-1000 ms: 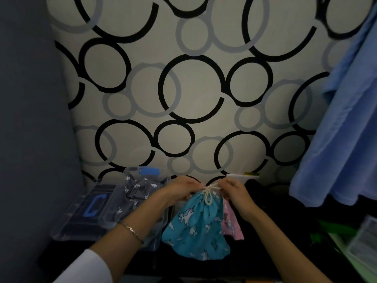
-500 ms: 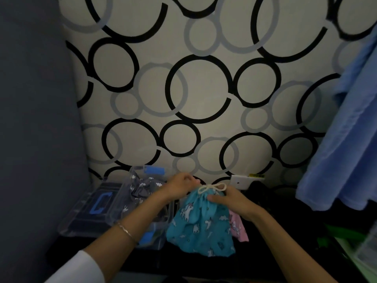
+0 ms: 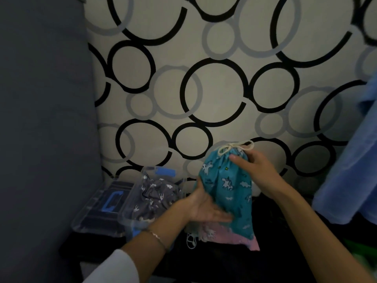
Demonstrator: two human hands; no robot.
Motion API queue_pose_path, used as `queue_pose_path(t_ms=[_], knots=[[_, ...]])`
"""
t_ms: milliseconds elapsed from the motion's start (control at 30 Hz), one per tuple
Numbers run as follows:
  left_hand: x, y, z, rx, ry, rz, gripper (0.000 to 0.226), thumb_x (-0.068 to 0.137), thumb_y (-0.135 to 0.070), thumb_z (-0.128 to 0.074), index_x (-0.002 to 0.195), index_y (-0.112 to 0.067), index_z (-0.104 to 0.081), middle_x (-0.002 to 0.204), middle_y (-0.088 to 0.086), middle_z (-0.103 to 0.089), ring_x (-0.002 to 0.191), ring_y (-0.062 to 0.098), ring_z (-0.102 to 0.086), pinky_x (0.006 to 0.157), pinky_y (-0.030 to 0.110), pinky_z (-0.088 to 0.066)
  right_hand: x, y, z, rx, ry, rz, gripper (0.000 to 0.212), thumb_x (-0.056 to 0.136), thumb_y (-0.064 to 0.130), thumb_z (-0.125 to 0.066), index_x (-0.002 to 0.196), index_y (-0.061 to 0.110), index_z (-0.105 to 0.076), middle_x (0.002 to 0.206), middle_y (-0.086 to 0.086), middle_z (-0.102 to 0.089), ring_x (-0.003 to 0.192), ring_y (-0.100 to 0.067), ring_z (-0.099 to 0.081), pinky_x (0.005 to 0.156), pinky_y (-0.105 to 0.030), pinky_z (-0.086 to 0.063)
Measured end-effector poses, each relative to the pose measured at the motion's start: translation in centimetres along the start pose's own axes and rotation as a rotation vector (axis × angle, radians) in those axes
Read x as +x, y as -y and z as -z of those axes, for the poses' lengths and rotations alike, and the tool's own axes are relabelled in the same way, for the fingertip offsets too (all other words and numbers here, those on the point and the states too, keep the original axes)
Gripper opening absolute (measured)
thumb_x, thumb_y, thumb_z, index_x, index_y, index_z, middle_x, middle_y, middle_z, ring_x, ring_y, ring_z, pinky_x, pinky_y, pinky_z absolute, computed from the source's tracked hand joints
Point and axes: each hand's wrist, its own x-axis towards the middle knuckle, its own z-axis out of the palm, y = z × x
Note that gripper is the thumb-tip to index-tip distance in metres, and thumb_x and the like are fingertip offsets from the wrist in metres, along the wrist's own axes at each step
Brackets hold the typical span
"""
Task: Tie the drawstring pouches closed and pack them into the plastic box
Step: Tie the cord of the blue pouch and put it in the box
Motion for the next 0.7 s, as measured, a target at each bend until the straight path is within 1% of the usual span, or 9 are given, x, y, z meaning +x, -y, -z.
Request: queue_pose_path(t_ms=[67,133,200,267,300,400,500,567,700], knots=[[0.6,-1.1,-0.8,-0.073,0.092,-0.123,0.106,0.077,-0.090,-0.016,0.146,-0.013,-0.041,0.151,0.023,-0.037,0.140,0.046,-0.030,0.117,0.060,-0.017,-0.4,1.3,-0.6,-0.008,0.057,0.048,0.017,0.090,0.016,-0.064,0.106,0.017,-0.069,0.104,-0.006,-0.074,0.096,-0.019,-0.072,0.079,-0.029,-0.059],[0.5,-2.5,-1.2,-0.112,0.128,-0.245,0.099,0.083,-0.085,-0.020,0.141,-0.010,-0.049,0.147,0.024,-0.043,0.139,0.045,-0.032,0.116,0.061,-0.017,-0.9,2.2,-1.4,-0.043,0.111,0.087,0.014,0.086,0.020,-0.067,0.099,0.021,-0.069,0.104,-0.006,-0.073,0.098,-0.020,-0.070,0.084,-0.033,-0.058],[-0.2,-4.1,-0.9,-0.131,0.048,-0.368,0.096,0.085,-0.081,-0.017,0.123,-0.006,-0.064,0.127,0.024,-0.060,0.132,0.044,-0.041,0.109,0.058,-0.033,-1.4,2.7,-2.7,-0.057,0.178,0.102,0.014,0.080,0.029,-0.069,0.093,0.026,-0.070,0.100,0.001,-0.073,0.096,-0.014,-0.069,0.083,-0.029,-0.057],[-1.2,-6.1,0.6,-0.153,-0.107,-0.469,0.096,0.087,-0.080,-0.010,0.102,-0.006,-0.069,0.098,0.022,-0.072,0.117,0.041,-0.057,0.085,0.047,-0.053,-1.6,2.5,-4.4,-0.079,0.280,0.105,0.014,0.078,0.029,-0.070,0.092,0.026,-0.070,0.091,0.006,-0.072,0.086,-0.005,-0.067,0.076,-0.019,-0.053],[-1.7,-7.1,1.6,-0.160,-0.178,-0.502,0.097,0.085,-0.081,-0.006,0.101,-0.006,-0.066,0.096,0.022,-0.071,0.107,0.040,-0.063,0.076,0.045,-0.055,-1.6,2.0,-5.2,-0.089,0.322,0.099,0.012,0.080,0.024,-0.071,0.091,0.021,-0.070,0.087,0.004,-0.071,0.082,-0.005,-0.064,0.073,-0.018,-0.051],[-3.7,-9.7,4.8,-0.136,-0.269,-0.577,0.102,0.078,-0.086,-0.005,0.112,-0.006,-0.059,0.116,0.020,-0.064,0.106,0.039,-0.061,0.079,0.052,-0.051,-1.0,-0.5,-8.0,-0.092,0.418,0.045,0.007,0.084,0.006,-0.071,0.089,0.009,-0.068,0.083,-0.003,-0.067,0.081,-0.010,-0.060,0.077,-0.032,-0.051],[-5.0,-10.3,8.2,-0.106,-0.333,-0.586,0.100,0.077,-0.088,-0.010,0.111,-0.007,-0.059,0.096,0.022,-0.072,0.083,0.039,-0.070,0.062,0.048,-0.058,-0.2,-3.0,-11.0,-0.091,0.491,-0.011,0.016,0.085,0.002,-0.070,0.085,0.016,-0.064,0.081,0.009,-0.066,0.079,0.000,-0.061,0.077,-0.023,-0.049],[-5.3,-10.1,10.9,-0.076,-0.385,-0.558,0.101,0.074,-0.090,-0.014,0.112,-0.010,-0.061,0.101,0.020,-0.069,0.089,0.039,-0.066,0.067,0.050,-0.054,0.4,-4.8,-13.2,-0.125,0.525,-0.062,0.017,0.085,0.004,-0.070,0.084,0.020,-0.064,0.081,0.011,-0.065,0.079,0.003,-0.061,0.078,-0.020,-0.049],[-5.0,-9.5,15.6,-0.124,-0.420,-0.572,0.092,0.080,-0.085,-0.013,0.106,-0.012,-0.063,0.097,0.014,-0.070,0.088,0.033,-0.064,0.069,0.046,-0.050,1.2,-8.4,-17.2,-0.186,0.579,-0.186,0.008,0.086,0.006,-0.071,0.087,0.014,-0.067,0.082,0.016,-0.062,0.074,0.012,-0.059,0.078,-0.013,-0.048]])
